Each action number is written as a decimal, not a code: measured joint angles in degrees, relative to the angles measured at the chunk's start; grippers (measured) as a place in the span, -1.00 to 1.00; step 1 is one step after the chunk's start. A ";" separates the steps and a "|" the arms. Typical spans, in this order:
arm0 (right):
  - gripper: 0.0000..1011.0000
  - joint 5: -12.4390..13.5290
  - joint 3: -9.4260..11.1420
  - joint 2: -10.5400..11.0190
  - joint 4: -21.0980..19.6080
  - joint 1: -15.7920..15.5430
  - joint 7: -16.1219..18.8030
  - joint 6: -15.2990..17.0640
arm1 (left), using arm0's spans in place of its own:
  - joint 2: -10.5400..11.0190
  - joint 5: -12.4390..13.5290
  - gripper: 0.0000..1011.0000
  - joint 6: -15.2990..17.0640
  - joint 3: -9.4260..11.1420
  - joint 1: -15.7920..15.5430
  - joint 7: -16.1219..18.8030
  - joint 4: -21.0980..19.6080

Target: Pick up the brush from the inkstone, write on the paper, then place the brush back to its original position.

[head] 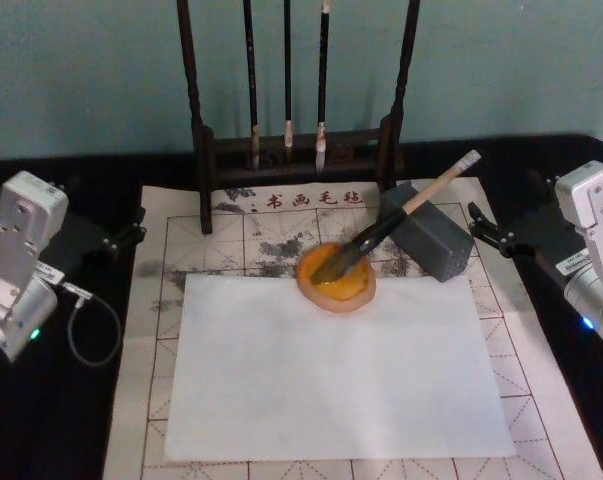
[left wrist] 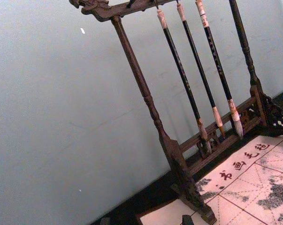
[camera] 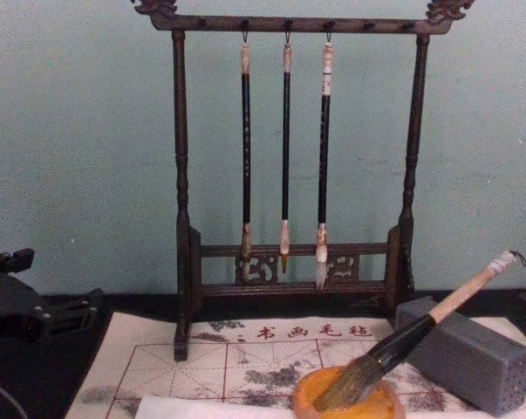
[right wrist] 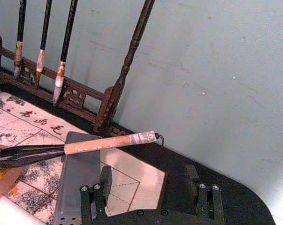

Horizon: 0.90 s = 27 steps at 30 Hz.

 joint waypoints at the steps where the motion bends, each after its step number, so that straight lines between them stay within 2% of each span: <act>1: 0.98 0.00 0.00 0.00 0.00 0.00 0.00 0.00 | 0.00 0.00 0.98 0.00 0.00 0.00 0.00 0.00; 27: 0.98 0.00 0.00 0.00 0.00 0.00 0.00 0.00 | 0.00 0.00 0.98 0.00 0.00 0.00 0.00 0.00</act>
